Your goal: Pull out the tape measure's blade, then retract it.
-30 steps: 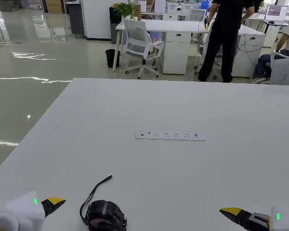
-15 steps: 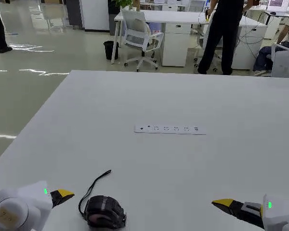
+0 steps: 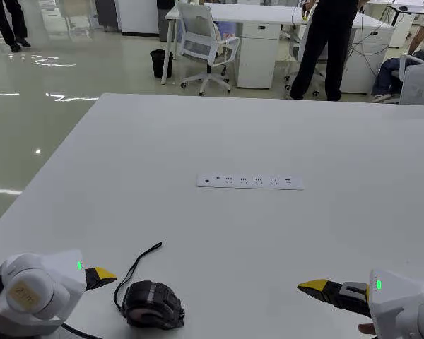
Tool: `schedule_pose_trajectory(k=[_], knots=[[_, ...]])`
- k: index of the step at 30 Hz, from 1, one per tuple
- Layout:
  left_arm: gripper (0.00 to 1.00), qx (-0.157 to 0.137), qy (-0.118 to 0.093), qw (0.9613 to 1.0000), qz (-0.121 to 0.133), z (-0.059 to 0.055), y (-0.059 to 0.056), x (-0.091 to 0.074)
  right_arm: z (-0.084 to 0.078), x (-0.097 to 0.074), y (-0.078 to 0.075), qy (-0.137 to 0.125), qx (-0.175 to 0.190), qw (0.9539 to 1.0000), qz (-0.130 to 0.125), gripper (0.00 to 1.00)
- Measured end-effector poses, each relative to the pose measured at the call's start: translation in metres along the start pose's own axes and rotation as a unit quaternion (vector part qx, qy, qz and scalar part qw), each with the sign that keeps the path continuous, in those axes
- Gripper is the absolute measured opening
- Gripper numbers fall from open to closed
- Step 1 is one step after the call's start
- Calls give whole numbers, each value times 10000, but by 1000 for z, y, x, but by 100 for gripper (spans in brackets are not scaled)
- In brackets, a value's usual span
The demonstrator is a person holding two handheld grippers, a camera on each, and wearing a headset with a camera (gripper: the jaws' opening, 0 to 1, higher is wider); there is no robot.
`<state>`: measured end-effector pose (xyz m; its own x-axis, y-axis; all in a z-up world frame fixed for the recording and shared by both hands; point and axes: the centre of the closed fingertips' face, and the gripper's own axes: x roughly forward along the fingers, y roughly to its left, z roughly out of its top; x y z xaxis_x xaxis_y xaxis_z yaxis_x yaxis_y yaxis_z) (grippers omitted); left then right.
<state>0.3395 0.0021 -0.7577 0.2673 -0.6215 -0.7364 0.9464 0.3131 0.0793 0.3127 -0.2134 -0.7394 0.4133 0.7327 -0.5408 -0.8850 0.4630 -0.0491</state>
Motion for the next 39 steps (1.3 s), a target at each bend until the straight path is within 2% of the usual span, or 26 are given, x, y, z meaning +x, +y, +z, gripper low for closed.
schedule_pose_trajectory(k=[17, 32, 39], knots=[[63, 376, 251, 9985, -295, -7, 15, 12, 6, 30, -3, 59, -164, 9994, 282, 62], [55, 698, 460, 9951, -521, -14, 20, 23, 8, 58, -3, 121, -319, 9980, 530, 56], [52, 822, 538, 9935, -574, -14, 24, 28, 9, 70, -2, 133, -398, 9971, 629, 52]])
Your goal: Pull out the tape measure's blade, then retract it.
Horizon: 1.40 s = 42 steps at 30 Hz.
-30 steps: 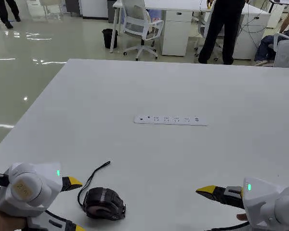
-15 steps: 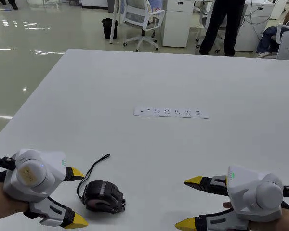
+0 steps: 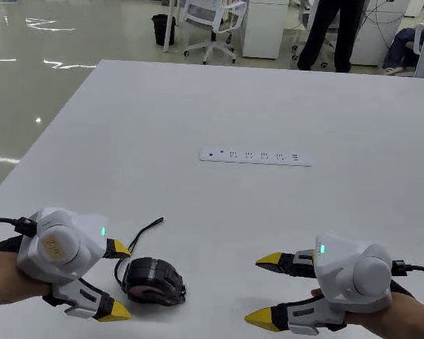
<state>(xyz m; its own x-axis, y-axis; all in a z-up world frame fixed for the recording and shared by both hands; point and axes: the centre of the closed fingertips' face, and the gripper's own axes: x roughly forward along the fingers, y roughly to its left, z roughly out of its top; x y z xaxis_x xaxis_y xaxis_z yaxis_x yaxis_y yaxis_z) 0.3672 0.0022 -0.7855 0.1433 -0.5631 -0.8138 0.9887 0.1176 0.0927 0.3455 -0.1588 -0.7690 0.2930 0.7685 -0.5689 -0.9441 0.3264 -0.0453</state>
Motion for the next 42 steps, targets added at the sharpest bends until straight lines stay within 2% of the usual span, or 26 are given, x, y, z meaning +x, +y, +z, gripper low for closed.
schedule_pose_trajectory(k=[6, 22, 34, 42], knots=[[51, 119, 44, 9999, -65, 1, 3, 4, 1, 9, -1, 25, -73, 10000, 56, 49], [46, 394, 229, 9985, -297, -1, 3, 18, 10, 39, 1, -67, -165, 9995, 270, 43], [39, 539, 184, 9975, -413, 5, 4, 26, 10, 59, 1, 8, -255, 9989, 393, 37], [32, 678, 218, 9961, -513, 3, 5, 28, 14, 74, 3, -34, -226, 9985, 488, 34]])
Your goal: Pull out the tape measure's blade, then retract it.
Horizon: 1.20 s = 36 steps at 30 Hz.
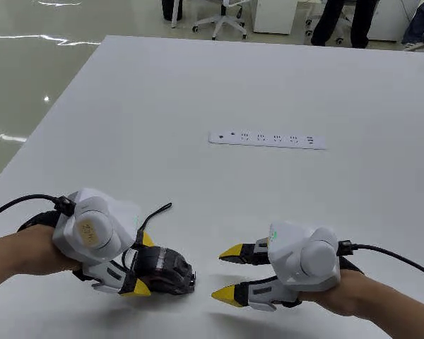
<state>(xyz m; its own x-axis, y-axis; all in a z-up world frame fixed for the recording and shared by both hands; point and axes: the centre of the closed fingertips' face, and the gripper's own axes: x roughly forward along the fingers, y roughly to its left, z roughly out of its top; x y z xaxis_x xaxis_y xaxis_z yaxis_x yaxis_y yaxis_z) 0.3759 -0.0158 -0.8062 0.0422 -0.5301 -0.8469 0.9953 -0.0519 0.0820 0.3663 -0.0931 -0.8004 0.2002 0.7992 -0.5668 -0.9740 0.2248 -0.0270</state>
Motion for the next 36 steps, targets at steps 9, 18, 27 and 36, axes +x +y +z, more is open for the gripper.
schedule_pose_trajectory(k=[9, 18, 27, 36], knots=[[28, 89, -11, 9999, -75, -1, 2, 0, 3, 19, 2, 21, -42, 9999, 115, 29], [28, 111, 23, 9998, -134, -1, 1, -1, 1, 31, 5, 104, -109, 9996, 256, 24], [28, 145, 97, 9997, -163, -2, 1, -1, 0, 39, 6, 181, -293, 9990, 274, 19], [27, 131, 112, 9998, -69, -3, 1, 0, -2, 41, 7, 199, -339, 9987, 310, 16]])
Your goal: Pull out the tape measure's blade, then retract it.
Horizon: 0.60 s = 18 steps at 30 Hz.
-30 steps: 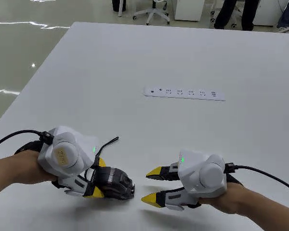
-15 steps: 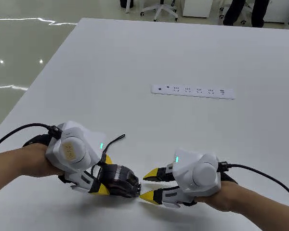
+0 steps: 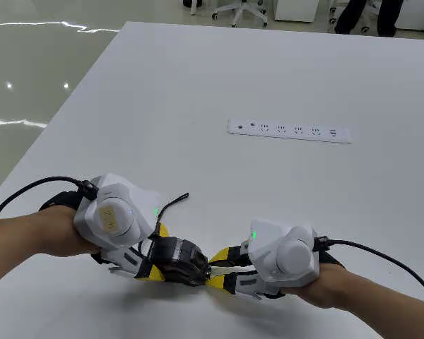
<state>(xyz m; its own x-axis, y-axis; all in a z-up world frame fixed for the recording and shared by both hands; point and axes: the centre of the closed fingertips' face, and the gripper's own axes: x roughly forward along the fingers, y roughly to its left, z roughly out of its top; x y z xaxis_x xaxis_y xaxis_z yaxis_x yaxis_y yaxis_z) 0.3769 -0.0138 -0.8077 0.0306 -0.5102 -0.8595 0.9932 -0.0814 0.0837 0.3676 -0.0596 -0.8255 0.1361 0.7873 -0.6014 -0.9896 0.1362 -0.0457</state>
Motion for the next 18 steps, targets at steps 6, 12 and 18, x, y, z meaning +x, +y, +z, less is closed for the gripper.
schedule_pose_trajectory(k=[6, 12, 18], knots=[[27, 3, 5, 10000, 15, 0, 0, 0, 0, 0, 0, -60, 3, 10000, 76, 15], [27, -45, -74, 10000, 13, 0, 0, 0, -1, 0, 0, -143, 211, 9995, 182, 14], [27, -12, -23, 10000, 28, 0, 0, 0, -1, 0, 2, -65, -8, 9995, 297, 12]])
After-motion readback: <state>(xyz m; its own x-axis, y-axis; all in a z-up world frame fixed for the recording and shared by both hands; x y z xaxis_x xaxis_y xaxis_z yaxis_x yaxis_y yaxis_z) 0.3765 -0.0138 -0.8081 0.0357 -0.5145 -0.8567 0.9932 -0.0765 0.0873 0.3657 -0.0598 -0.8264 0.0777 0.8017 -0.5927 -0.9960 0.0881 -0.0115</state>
